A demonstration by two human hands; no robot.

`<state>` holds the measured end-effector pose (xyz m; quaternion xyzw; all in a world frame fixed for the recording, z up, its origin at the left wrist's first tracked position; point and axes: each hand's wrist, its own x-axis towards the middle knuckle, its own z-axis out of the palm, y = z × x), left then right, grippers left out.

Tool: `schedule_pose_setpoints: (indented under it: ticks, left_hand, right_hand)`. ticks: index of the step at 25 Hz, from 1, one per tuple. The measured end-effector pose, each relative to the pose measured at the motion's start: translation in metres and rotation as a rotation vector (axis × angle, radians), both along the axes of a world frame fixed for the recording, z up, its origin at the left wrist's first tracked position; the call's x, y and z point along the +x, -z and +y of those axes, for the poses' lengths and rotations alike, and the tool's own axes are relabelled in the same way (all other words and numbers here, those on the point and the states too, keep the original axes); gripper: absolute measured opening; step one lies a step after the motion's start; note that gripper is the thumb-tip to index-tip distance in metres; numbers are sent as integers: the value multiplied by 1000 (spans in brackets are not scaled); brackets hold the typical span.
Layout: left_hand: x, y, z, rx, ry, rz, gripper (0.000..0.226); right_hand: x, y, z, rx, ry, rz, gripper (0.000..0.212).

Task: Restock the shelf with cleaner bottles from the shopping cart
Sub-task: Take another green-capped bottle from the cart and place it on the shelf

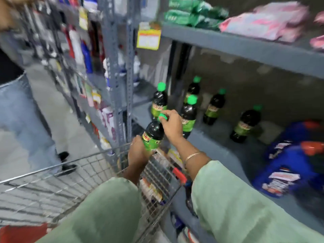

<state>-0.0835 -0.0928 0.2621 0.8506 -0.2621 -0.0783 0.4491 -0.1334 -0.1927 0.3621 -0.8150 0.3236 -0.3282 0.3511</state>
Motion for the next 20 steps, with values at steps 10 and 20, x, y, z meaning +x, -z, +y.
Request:
schedule_pose_setpoints:
  ticks: [10,20]
  left_hand:
    - [-110,-29,-111,-118,98,44,63]
    - [-140,-35,-130,-119,210,81,84]
  right_hand:
    - [-114,-48,-69,-138,119,16,30]
    - [-145,-41,-77,-275,150,127,40]
